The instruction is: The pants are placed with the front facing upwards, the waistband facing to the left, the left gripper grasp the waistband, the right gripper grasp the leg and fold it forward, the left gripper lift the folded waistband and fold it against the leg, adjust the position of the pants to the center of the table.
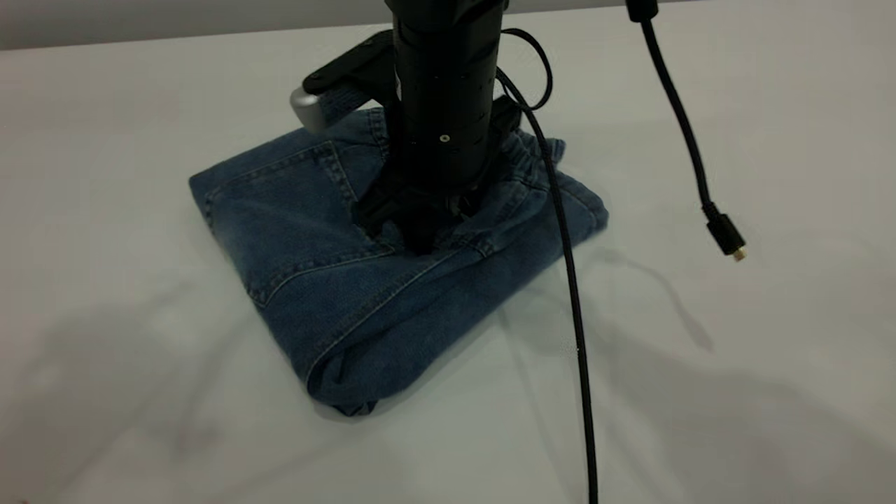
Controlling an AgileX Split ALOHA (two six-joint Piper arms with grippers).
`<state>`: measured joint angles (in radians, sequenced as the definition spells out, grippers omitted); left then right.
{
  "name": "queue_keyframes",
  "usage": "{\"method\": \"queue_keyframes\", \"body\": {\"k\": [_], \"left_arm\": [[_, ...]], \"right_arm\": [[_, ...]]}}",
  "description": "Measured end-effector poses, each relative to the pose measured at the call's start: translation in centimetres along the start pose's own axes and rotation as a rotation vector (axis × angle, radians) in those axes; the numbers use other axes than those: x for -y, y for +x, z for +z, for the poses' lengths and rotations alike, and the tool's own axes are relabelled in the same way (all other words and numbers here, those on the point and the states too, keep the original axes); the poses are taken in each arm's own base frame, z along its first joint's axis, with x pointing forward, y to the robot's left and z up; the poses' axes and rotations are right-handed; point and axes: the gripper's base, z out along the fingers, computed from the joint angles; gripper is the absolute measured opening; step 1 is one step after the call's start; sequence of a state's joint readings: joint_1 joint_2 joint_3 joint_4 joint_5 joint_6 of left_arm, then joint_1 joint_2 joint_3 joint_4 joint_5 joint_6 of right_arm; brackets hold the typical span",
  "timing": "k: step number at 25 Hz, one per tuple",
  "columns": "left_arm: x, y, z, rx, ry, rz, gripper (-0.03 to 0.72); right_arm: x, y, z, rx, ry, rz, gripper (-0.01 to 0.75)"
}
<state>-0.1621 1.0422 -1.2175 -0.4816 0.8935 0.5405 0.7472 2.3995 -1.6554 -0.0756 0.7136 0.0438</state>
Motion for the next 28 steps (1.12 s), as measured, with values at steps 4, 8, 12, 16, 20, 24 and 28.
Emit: {"method": "queue_keyframes", "body": {"k": [4,8,12,16,20,24,28], "left_arm": [[0.0,0.0,0.0,-0.001,0.001,0.0,0.476],[0.0,0.0,0.0,-0.002,0.001,0.001,0.476],[0.1,0.0,0.0,0.003,0.011,-0.008,0.476],[0.1,0.0,0.0,0.002,0.015,-0.008,0.476],[0.3,0.0,-0.4,0.008,0.016,-0.003,0.476],[0.5,0.0,-0.9,0.02,0.015,0.015,0.476],[0.7,0.0,-1.3,0.028,0.013,0.023,0.476]], "right_arm": [[-0.1,0.2,0.0,-0.022,-0.008,0.158,0.368],[-0.4,0.5,0.0,-0.055,-0.036,0.302,0.368],[-0.9,0.5,0.0,-0.065,-0.086,0.375,0.368],[-1.5,0.4,0.0,-0.077,-0.148,0.501,0.368],[-1.7,0.1,0.0,-0.07,-0.181,0.63,0.368],[-1.6,0.0,0.1,-0.056,-0.164,0.731,0.368],[-1.1,0.0,0.2,-0.039,-0.11,0.808,0.368]]}}
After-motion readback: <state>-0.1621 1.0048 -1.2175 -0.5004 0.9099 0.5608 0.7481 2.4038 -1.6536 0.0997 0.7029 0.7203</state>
